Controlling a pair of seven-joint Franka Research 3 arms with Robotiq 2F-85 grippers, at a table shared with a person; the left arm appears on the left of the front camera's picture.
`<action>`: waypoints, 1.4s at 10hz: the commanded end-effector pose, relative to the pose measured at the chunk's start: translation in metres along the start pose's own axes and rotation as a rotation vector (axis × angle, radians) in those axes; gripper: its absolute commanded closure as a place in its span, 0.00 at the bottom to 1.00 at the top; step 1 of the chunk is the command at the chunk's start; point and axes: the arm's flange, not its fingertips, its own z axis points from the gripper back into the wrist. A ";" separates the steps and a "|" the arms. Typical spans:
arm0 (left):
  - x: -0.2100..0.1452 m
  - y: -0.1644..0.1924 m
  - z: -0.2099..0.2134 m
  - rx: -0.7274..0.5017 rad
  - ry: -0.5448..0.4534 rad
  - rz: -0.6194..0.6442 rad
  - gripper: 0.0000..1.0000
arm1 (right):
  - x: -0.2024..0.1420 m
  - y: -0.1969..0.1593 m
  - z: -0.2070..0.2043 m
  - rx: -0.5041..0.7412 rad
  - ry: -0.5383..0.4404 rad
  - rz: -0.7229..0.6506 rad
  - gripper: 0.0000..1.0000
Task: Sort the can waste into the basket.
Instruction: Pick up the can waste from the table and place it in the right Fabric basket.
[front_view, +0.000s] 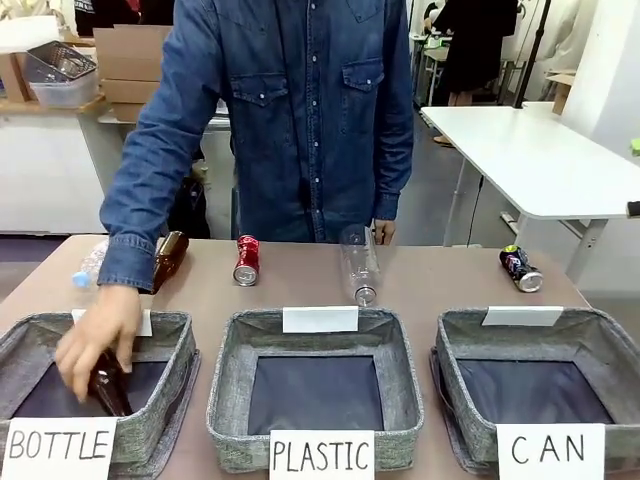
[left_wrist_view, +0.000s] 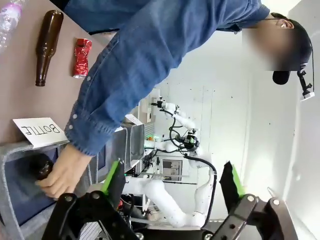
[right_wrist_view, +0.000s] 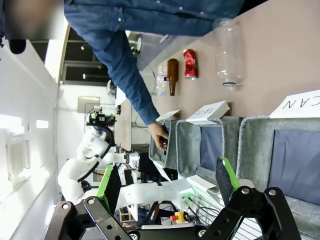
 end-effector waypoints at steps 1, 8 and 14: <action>0.002 -0.007 -0.020 -0.004 0.004 -0.030 0.00 | 0.002 0.000 -0.001 0.021 -0.007 0.026 0.00; 0.003 0.000 -0.033 0.013 0.019 0.013 0.00 | 0.002 0.000 -0.001 0.021 -0.007 0.026 0.00; 0.069 -0.017 -0.268 0.547 0.175 0.000 0.00 | 0.002 0.000 -0.001 0.021 -0.007 0.026 0.00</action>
